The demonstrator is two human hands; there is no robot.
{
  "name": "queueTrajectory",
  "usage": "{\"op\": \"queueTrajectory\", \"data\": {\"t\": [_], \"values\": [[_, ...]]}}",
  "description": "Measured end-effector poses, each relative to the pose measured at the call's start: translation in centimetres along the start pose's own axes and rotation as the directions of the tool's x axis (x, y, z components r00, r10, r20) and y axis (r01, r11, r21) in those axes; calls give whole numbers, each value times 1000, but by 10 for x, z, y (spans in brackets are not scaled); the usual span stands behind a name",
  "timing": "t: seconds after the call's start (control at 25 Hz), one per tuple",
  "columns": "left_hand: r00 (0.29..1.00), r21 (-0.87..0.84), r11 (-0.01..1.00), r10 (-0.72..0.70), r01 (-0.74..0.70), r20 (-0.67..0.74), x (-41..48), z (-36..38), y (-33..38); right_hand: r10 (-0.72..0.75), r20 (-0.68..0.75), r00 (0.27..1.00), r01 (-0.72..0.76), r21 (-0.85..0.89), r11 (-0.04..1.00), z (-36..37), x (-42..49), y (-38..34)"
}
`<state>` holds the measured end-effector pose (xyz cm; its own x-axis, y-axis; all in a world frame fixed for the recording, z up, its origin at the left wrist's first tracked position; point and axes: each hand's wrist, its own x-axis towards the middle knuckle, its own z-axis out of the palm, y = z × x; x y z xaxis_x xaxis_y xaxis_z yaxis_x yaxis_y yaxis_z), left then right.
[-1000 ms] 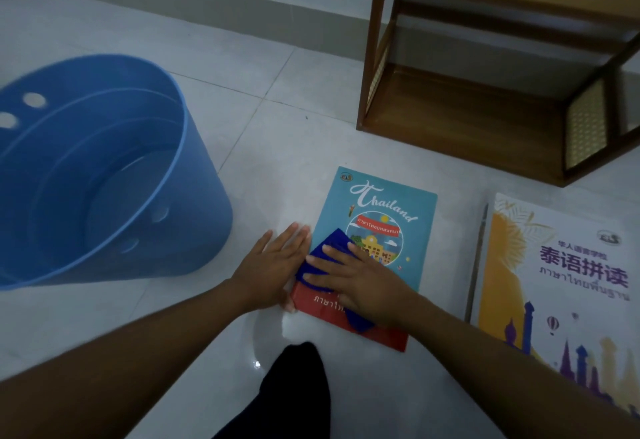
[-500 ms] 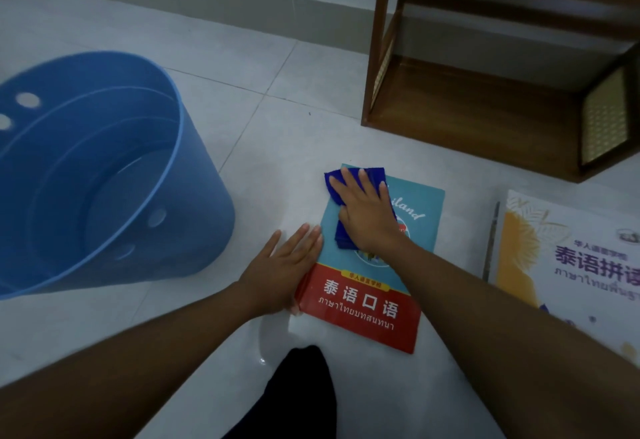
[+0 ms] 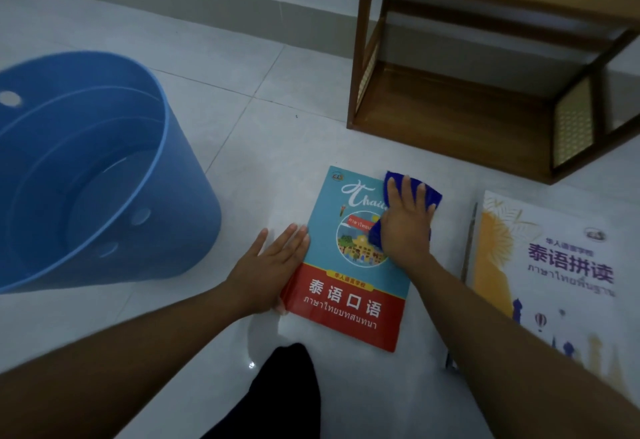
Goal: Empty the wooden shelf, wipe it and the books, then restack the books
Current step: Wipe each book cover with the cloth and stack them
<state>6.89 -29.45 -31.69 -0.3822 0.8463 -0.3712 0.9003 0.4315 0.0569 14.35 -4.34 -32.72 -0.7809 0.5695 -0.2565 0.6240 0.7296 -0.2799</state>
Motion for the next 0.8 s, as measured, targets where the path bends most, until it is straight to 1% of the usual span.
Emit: {"op": "queueTrajectory", "data": {"t": [0.04,0.08,0.16,0.2,0.24,0.28,0.36,0.44,0.48,0.56,0.64,0.72,0.8], "values": [[1000,-9,1000,-8,8,10,0,-2,2,-59,8,998,59,-41,997,4,-10,-4],[1000,-13,1000,-8,8,22,0,-2,2,-168,15,986,169,-71,983,8,-20,-7],[999,-30,999,-11,13,43,0,-6,3,-405,49,913,407,-94,908,16,-38,-1],[997,-33,999,-25,27,66,1,-8,4,-472,64,879,476,-88,875,16,-39,6],[995,-25,999,-37,40,93,1,-12,7,-484,71,872,488,-73,870,14,-37,13],[992,-20,998,-49,51,112,1,-16,10,-450,69,890,454,-57,889,10,-31,18],[989,-33,997,-71,76,127,0,-20,14,-321,58,945,323,-35,946,3,-20,22],[985,-49,993,-102,109,138,2,-25,18,-202,65,977,203,-9,979,-8,-10,20],[985,-75,989,-121,131,122,4,-27,20,-155,57,986,154,20,988,-13,-7,18],[977,-202,956,-207,212,42,10,-30,26,-99,8,995,98,99,990,-24,-11,12],[936,-370,874,-351,315,-32,16,-28,32,-110,-30,994,113,157,981,-30,-24,5],[876,-498,761,-483,416,-6,20,-21,38,-147,-49,988,153,151,977,-24,-47,-1],[823,-560,664,-565,495,58,24,-16,45,-161,-19,987,162,160,974,-13,-70,-6]]}}
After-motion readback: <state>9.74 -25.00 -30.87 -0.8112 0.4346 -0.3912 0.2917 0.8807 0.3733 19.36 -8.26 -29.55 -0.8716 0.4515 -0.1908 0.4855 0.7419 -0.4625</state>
